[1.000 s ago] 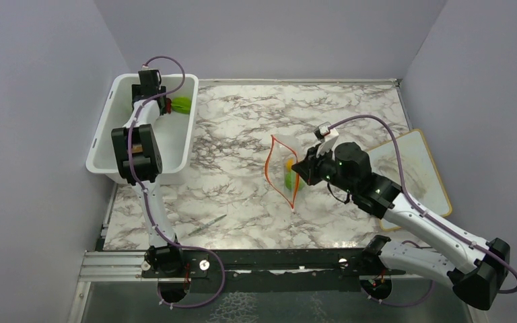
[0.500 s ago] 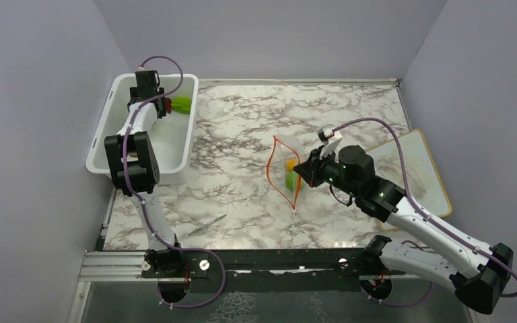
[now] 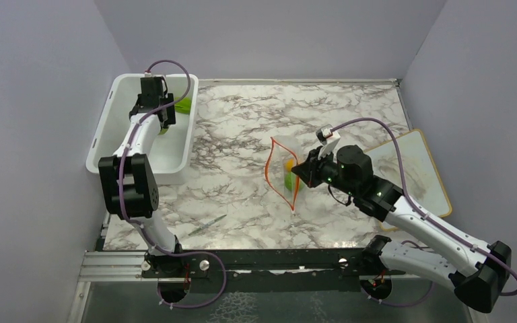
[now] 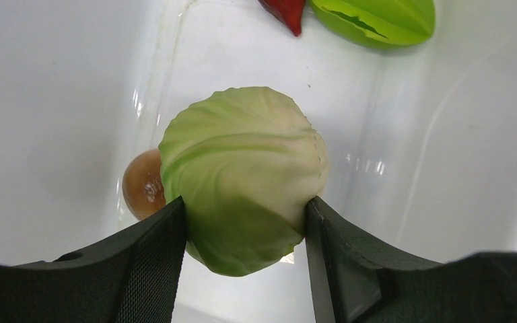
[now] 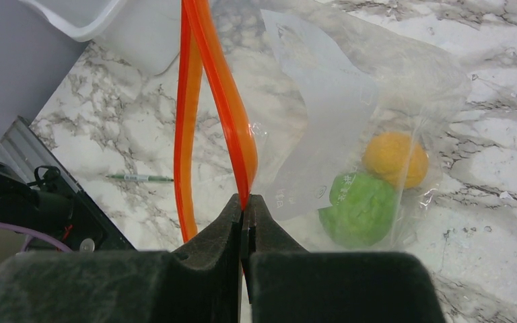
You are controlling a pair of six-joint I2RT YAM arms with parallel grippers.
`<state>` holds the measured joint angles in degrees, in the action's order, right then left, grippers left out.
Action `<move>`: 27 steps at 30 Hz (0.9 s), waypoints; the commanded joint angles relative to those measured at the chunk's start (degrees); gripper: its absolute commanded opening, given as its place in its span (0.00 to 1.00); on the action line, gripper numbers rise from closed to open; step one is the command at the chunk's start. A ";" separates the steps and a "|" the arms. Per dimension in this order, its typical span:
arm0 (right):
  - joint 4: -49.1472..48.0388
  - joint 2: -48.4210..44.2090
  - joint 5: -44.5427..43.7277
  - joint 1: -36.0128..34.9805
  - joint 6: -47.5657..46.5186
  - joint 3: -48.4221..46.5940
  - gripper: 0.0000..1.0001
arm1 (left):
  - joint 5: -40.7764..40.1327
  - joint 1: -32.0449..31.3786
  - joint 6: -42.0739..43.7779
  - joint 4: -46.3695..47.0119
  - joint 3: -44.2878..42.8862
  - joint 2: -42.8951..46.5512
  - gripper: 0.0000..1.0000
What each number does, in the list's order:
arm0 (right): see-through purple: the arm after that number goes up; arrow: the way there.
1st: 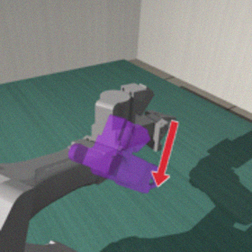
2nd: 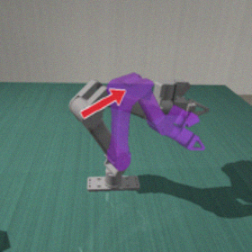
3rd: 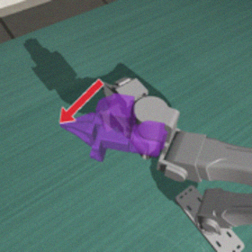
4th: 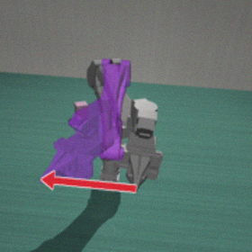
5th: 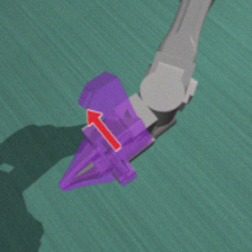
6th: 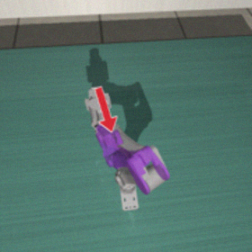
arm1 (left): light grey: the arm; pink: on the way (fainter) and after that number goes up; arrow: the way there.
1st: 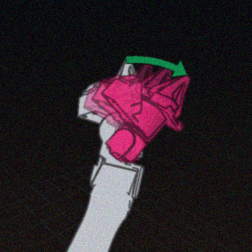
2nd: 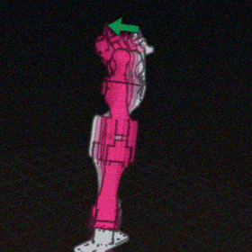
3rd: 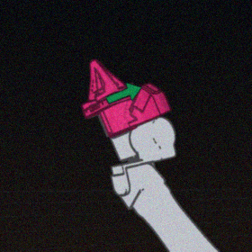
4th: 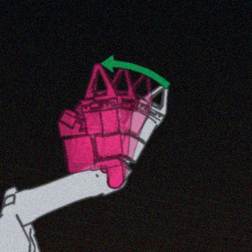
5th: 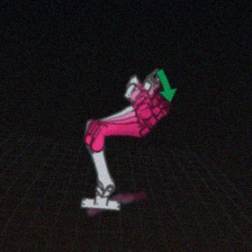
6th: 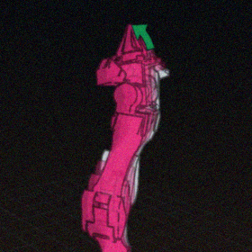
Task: Place the food in the zip-top bag and seal the zipper
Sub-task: Pick up the fake vegetable from the bin.
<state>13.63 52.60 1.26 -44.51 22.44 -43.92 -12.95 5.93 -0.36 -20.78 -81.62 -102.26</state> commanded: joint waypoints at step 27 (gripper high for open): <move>-1.21 8.52 -2.43 0.13 8.02 -7.61 0.01 | 44.61 -6.63 -23.88 -1.33 14.49 36.90 0.19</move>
<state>14.09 59.46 1.04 -44.51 28.67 -49.41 17.61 1.28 -18.65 -23.05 -69.10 -68.01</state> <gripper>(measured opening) 0.013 0.572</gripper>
